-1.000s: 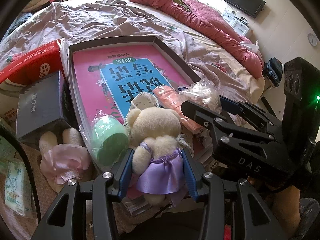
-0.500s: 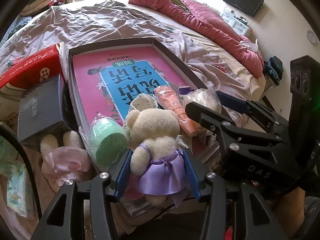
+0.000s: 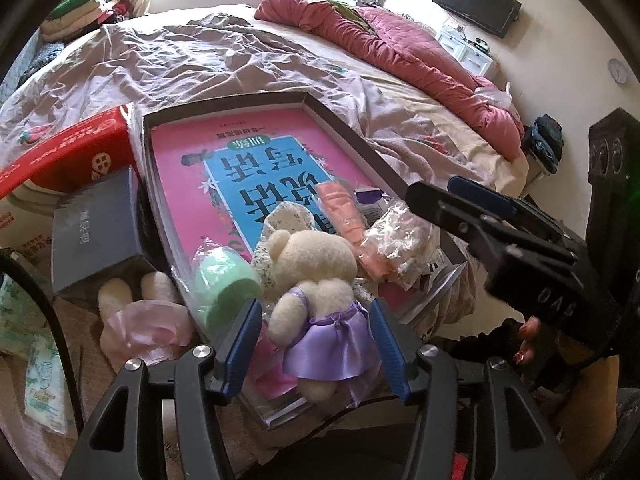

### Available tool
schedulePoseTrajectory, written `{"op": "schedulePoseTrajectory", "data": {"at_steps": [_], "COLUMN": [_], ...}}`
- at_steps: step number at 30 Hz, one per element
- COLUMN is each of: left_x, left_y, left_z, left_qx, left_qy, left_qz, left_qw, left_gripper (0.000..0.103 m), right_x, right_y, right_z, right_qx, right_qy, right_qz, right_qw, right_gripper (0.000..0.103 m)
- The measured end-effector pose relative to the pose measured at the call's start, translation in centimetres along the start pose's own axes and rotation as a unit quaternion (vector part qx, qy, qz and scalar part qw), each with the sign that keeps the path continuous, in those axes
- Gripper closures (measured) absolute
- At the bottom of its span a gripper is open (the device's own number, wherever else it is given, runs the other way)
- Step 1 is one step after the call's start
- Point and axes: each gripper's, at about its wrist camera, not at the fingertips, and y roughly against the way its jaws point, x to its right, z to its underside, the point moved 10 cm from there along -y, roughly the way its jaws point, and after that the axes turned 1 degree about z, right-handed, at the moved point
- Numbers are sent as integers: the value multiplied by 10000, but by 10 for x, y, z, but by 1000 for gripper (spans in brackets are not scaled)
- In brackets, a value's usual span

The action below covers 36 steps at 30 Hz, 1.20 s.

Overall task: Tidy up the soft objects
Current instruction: 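Lower the teddy and bagged bun onto the tray and open both grippers, then move both grippers back from the tray toward the remaining pile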

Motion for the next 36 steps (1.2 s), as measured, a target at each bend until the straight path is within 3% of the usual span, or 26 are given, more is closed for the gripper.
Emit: {"op": "schedulePoseTrajectory", "data": {"at_steps": [17,36], "left_x": [-20,-102], "left_y": [47,107], "left_z": [-15,-22], "left_qx": [470,977], "left_qy": [222,918], "left_qz": [-181,-642], "left_qw": [9985,9889], "left_gripper": [42,40], "right_x": [-23,-105], "right_y": [25,31], "right_z": [-22,-34], "right_qx": [279,300], "right_qy": [197,797], "right_qz": [84,-280], "right_qw": [9994,9960], "right_gripper": [29,29]}}
